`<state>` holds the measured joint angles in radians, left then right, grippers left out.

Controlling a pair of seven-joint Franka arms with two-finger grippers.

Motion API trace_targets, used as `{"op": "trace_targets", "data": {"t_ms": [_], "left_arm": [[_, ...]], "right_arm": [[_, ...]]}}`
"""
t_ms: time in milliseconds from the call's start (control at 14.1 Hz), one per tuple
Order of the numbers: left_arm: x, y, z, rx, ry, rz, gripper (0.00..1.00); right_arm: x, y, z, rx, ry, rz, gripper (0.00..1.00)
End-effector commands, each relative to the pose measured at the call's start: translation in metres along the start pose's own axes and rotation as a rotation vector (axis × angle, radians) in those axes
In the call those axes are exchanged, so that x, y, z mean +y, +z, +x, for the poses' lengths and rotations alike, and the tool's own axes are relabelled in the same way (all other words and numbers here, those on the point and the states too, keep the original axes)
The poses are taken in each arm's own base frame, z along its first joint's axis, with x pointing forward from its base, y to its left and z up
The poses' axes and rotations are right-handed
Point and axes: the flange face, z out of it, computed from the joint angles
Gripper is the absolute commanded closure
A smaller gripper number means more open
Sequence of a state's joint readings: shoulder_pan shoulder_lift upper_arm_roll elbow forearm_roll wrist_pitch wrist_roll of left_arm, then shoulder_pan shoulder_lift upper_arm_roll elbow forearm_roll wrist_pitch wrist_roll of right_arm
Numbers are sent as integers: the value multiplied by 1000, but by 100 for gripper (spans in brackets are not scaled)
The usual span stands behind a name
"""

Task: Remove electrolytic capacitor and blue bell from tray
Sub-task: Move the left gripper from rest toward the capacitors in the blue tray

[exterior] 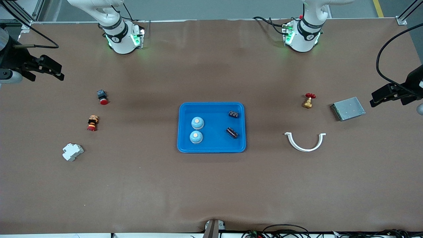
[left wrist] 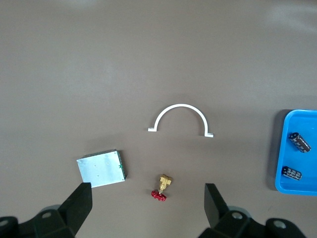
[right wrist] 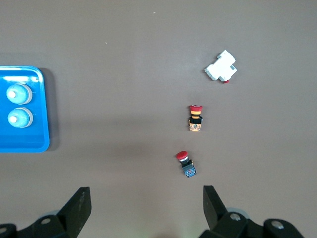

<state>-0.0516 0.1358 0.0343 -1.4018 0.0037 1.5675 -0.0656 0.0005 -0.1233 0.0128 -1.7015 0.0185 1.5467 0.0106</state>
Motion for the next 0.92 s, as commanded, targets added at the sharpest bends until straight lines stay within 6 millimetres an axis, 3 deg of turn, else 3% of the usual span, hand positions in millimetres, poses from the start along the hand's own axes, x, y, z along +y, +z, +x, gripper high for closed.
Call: {"op": "trace_targets", "data": {"t_ms": [0,498,711,853], "left_arm": [[2,-2,1,3,9,-14,0],[2,3,4,-5,9,-12,0],[11,26,13,-43,13,-12,0],[39,53,20,-87,5,-20,0]], "right_arm": [[-3,1,-9,5,13,7,0],[-3,1,-9,5,13,7,0],[-3,2,-8,7,15,9,0],[-3,0,-10,7,15,9,0]]}}
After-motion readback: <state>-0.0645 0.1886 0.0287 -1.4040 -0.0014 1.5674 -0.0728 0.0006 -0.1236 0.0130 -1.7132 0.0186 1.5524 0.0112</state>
